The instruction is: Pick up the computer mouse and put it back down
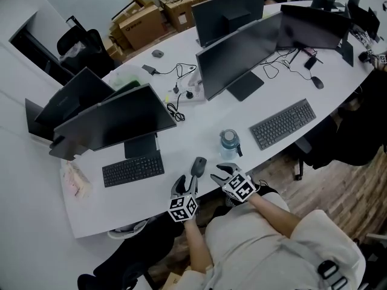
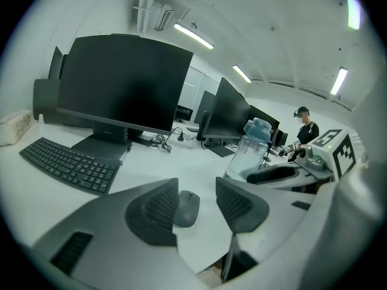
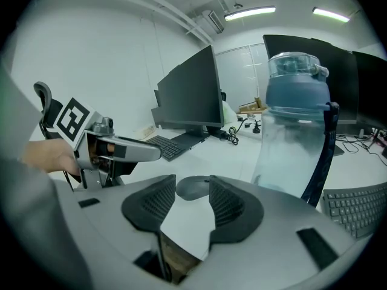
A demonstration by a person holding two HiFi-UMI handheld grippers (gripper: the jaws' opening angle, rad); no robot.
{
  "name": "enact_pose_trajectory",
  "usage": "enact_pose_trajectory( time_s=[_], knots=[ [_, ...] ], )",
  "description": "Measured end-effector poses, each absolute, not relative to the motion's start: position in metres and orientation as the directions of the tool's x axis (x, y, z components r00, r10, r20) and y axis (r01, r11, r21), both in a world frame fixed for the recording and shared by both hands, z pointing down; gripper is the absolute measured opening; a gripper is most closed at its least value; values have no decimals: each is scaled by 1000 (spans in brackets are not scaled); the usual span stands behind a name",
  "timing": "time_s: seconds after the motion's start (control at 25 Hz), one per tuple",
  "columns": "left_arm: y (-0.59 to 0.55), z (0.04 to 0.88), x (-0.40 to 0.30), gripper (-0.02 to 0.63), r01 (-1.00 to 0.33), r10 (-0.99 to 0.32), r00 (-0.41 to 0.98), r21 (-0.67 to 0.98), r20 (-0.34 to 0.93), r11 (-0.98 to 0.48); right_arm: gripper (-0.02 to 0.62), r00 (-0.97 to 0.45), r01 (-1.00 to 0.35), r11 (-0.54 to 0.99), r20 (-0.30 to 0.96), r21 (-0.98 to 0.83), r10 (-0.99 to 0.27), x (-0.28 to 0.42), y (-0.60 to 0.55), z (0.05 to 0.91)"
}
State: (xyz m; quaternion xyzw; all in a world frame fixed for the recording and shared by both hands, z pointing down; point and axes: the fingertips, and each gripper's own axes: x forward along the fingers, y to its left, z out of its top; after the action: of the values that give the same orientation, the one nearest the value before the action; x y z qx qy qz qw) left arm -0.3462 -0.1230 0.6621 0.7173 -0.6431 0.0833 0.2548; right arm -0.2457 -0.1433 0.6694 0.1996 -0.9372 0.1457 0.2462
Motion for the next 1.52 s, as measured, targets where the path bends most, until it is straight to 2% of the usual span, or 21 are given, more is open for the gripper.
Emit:
enact_pose_trajectory(
  time_s=[0.2, 0.28, 0.4, 0.68, 1.52],
  knots=[
    [-125, 656, -345, 46, -954, -900, 176, 296, 400, -55, 150, -794, -450, 885, 507, -119, -336, -249, -144, 670],
    [-126, 655, -344, 27, -952, -902, 179, 299, 392, -58, 150, -793, -450, 884, 511, -124, -332, -249, -144, 669],
    [-128, 650, -346, 23, -947, -908, 178, 315, 380, -53, 119, -787, -465, 876, 514, -131, -341, -245, -147, 668],
    [-126, 641, -346, 21, -943, -921, 181, 326, 346, -63, 3, -782, -485, 868, 495, -103, -378, -244, -150, 664],
    [-127, 645, -337, 21, -951, -908, 196, 298, 370, -84, 3, -803, -436, 891, 502, -126, -321, -248, -149, 665]
  ],
)
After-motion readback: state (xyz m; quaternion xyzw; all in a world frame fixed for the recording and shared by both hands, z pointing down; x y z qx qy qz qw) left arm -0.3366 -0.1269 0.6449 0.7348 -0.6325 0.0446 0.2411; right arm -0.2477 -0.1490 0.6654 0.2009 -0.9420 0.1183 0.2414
